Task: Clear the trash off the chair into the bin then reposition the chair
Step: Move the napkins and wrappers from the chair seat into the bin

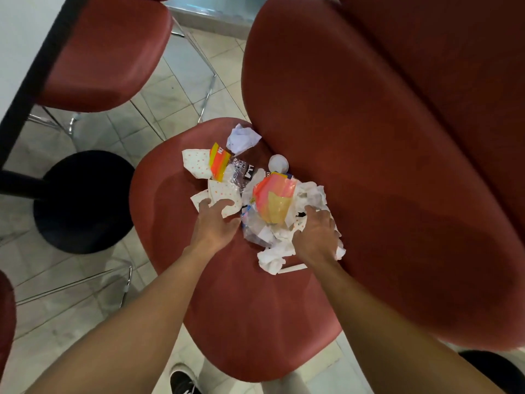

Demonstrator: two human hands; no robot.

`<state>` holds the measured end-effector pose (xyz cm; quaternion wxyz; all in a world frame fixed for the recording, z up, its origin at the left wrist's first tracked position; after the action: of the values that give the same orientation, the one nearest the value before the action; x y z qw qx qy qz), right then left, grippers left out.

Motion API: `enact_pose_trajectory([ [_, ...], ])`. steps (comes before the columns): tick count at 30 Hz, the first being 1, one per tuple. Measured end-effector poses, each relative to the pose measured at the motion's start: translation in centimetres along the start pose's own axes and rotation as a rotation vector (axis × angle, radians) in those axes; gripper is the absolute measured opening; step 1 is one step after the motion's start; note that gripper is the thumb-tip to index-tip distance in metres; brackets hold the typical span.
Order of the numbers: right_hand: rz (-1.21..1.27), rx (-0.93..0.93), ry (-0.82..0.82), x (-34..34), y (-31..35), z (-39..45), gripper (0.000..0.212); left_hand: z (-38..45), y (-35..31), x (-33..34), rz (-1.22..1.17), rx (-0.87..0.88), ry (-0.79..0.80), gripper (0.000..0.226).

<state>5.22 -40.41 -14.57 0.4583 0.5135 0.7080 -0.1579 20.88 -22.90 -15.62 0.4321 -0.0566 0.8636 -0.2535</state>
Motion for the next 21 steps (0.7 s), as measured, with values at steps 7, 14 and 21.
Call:
enact_pose_trajectory([
  [7,-0.031,0.041,-0.030,0.5,-0.6,0.7,0.060,1.8,0.7,1.8,-0.040,-0.058,-0.001,0.056],
  [14,0.032,0.041,-0.057,0.1,-0.8,0.0,0.048,1.8,0.7,1.3,-0.048,-0.012,-0.052,0.052],
  [21,0.044,0.013,-0.147,-1.7,-0.3,-2.0,0.045,-0.5,0.5,-0.2,-0.071,0.027,-0.157,0.051],
])
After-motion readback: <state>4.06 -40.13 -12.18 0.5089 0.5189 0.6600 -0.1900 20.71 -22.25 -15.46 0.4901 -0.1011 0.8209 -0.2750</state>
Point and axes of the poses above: each hand's wrist, its own z-axis towards the middle knuckle, its own x-axis out of the palm, y = z × x, the point moved 6 cm from there along z, towards the middle knuckle, and after that the axes turned 2 degrees about z, right-handed, at the moved point
